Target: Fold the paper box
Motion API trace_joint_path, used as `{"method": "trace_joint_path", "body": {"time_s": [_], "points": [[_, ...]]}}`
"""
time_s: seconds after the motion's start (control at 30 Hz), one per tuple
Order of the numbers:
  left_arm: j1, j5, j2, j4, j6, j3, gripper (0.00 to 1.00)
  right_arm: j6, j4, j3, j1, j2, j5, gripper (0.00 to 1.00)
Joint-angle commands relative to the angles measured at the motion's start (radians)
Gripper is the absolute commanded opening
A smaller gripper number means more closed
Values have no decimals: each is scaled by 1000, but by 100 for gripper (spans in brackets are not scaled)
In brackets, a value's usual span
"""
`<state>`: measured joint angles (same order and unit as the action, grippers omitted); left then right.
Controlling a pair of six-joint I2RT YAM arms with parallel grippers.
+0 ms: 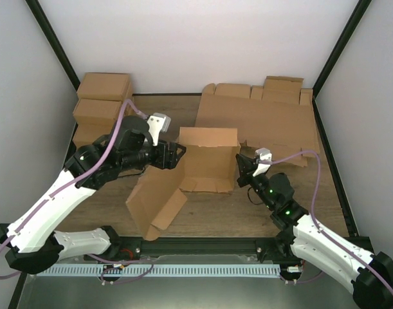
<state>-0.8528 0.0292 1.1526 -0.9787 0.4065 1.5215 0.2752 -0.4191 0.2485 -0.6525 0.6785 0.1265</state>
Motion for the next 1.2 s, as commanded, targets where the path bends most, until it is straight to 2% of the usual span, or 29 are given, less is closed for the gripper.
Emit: {"method": "trace_joint_path", "body": {"time_s": [0.0, 0.13, 0.23, 0.37, 0.53, 0.63, 0.73, 0.9, 0.97, 1.03, 1.17], "points": [[19, 13, -20, 2, 35, 54, 81, -27, -4, 8, -13, -2, -11, 1], [90, -9, -14, -5, 11, 130, 91, -31, -8, 7, -14, 5, -14, 1], [166, -60, 15, -13, -23, 179, 95, -27, -7, 6, -13, 8, -12, 2], [270, -137, 101, -58, -72, 262, 95, -29, -3, 6, -13, 4, -26, 2], [342, -201, 215, -63, -167, 302, 96, -37, 5, 5, -12, -10, -27, 3], [376, -184, 300, -123, -225, 343, 96, -41, 9, 5, -13, -14, -28, 3], [422, -156, 336, -159, -251, 339, 94, -44, 10, 5, -14, -16, -27, 3], [539, -153, 255, -126, -291, 219, 93, -49, 9, 8, -14, -17, -29, 3], [583, -170, 233, -111, -305, 148, 89, -55, 11, 11, -12, -18, -35, 3], [593, -200, 232, -110, -300, 94, 79, -57, 14, 14, -13, -20, -36, 3], [595, -360, 224, -106, -280, 9, 55, -64, 34, 31, -13, -14, -37, 3]]}}
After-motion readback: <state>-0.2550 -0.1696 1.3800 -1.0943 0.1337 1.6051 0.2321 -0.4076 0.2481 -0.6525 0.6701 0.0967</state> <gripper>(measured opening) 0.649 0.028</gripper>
